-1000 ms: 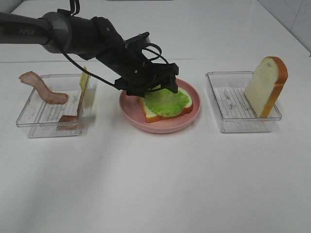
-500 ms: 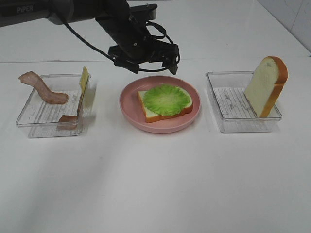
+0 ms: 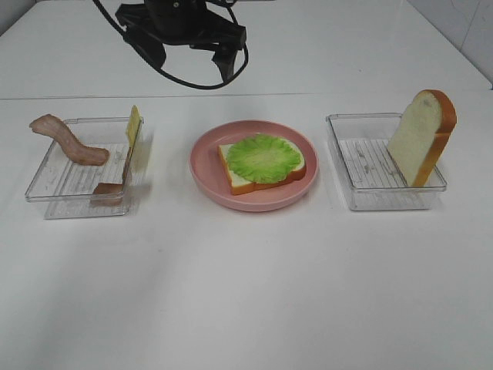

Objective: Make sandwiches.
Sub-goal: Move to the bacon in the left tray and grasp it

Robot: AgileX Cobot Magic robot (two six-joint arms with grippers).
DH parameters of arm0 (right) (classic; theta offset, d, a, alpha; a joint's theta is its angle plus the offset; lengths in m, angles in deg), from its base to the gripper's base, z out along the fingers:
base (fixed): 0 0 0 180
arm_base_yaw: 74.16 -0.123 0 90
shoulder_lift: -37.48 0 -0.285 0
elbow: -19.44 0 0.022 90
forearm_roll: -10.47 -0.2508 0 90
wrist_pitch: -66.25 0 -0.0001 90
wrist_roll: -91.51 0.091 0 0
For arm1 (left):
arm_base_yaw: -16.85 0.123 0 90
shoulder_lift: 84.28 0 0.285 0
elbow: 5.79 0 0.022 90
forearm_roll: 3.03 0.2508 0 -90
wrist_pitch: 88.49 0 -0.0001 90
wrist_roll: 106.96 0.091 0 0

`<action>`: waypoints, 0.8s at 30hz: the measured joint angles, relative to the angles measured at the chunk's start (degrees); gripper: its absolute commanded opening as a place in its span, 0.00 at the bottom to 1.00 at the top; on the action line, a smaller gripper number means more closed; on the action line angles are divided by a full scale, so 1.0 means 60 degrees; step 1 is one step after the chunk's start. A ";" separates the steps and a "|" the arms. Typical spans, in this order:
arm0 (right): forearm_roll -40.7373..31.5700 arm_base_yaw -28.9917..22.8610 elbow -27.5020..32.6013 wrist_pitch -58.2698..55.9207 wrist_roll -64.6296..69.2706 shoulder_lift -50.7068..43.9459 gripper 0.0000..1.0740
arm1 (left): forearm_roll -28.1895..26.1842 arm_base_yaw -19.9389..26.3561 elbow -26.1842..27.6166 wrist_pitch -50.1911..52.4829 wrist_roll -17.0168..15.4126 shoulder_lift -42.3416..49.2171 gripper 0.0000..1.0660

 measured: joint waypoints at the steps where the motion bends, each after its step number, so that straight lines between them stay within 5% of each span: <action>1: 0.0000 0.0000 0.0000 0.0000 0.0000 0.0000 0.85 | 0.0105 0.0000 0.0000 -0.0010 0.0000 0.0124 0.93; 15: 0.0000 0.0000 0.0000 0.0000 0.0000 0.0000 0.85 | -0.0372 0.0640 -0.0258 -0.0038 0.0115 0.1805 0.93; 24: 0.0000 0.0000 0.0000 0.0000 0.0000 0.0000 0.85 | -0.0898 0.2464 -0.3237 -0.0057 0.0296 0.2664 0.93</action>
